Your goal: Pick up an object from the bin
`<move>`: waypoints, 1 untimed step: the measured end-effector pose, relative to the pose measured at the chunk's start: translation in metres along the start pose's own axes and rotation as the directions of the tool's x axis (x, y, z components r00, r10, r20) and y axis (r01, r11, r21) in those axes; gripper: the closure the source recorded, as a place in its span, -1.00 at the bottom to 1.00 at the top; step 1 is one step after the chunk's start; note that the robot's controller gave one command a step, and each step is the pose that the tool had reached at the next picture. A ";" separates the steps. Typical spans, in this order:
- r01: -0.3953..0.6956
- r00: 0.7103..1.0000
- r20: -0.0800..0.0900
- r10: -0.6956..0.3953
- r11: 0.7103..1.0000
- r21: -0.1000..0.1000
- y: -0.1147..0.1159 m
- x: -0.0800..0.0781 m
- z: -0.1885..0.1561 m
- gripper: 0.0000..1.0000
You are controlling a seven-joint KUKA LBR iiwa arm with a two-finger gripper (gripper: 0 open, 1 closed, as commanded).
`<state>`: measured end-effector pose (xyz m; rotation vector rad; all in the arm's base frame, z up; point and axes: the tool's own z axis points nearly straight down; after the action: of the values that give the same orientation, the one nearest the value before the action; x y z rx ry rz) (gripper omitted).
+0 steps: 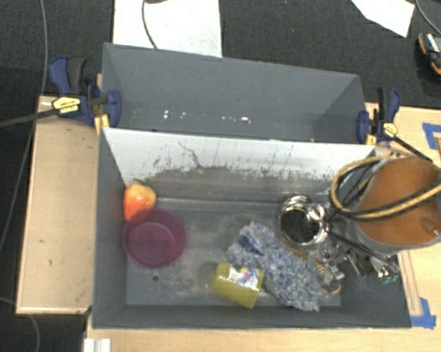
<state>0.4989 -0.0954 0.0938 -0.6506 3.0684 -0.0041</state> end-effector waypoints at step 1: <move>0.000 1.000 0.000 0.000 1.000 0.000 0.000 0.000 0.000 1.00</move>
Offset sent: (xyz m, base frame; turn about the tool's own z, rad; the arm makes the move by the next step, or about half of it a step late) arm 0.0000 0.0000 0.0000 0.0000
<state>0.4989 -0.0953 0.0938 -0.6513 3.0682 -0.0040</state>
